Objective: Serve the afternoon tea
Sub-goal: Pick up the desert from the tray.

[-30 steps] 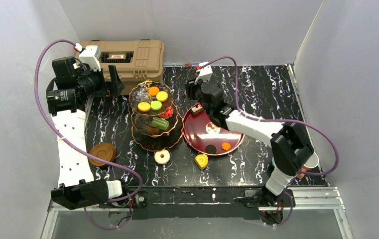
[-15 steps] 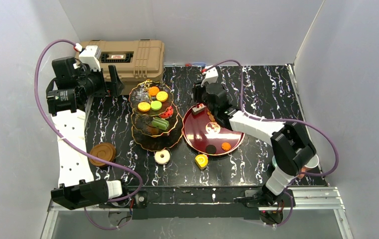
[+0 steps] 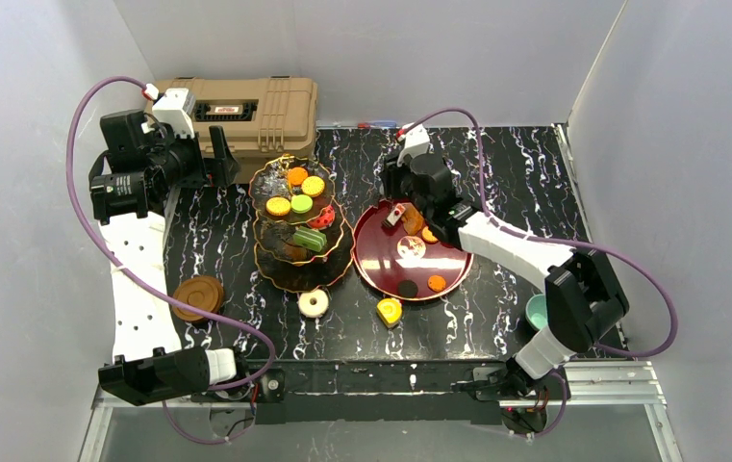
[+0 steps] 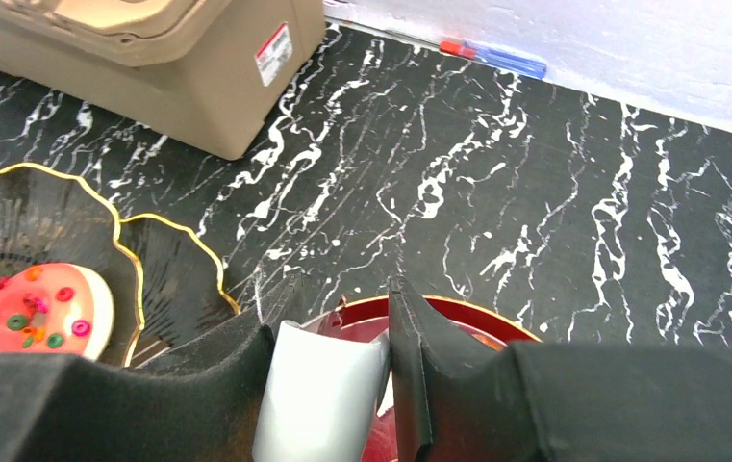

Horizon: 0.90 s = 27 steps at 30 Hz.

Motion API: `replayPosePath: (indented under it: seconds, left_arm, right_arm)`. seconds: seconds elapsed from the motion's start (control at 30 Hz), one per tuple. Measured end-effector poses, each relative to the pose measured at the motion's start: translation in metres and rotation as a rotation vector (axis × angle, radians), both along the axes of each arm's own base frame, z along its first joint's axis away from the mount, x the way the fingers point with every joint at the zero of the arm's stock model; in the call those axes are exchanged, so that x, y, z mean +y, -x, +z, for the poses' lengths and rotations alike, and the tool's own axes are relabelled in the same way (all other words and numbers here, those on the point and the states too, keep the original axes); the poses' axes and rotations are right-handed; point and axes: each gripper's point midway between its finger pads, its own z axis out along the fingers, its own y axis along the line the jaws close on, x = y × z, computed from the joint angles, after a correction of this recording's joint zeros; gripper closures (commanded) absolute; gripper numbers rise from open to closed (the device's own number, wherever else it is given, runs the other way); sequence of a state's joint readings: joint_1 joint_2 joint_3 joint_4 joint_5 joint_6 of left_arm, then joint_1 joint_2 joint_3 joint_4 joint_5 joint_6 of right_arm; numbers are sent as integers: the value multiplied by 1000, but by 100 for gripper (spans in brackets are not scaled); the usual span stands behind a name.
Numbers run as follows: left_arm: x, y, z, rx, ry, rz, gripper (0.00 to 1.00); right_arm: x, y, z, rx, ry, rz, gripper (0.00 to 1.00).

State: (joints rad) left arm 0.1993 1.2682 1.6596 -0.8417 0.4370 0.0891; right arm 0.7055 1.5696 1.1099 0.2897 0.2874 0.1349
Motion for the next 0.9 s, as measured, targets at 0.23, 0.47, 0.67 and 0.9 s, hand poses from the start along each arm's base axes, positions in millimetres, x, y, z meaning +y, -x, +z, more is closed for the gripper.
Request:
replayPosePath:
  seconds: [0.23, 0.47, 0.67, 0.9]
  left_arm:
    - [0, 0, 0, 0, 0, 0, 1]
    - [0, 0, 0, 0, 0, 0, 1]
    - [0, 0, 0, 0, 1, 0, 1]
    - [0, 0, 0, 0, 1, 0, 1]
  right_arm:
    - [10, 3, 15, 23, -41, 39, 68]
    - [3, -5, 33, 32, -75, -45, 70]
    - [-15, -4, 23, 79, -44, -145, 69]
    - [-27, -2, 25, 80, -44, -232, 59]
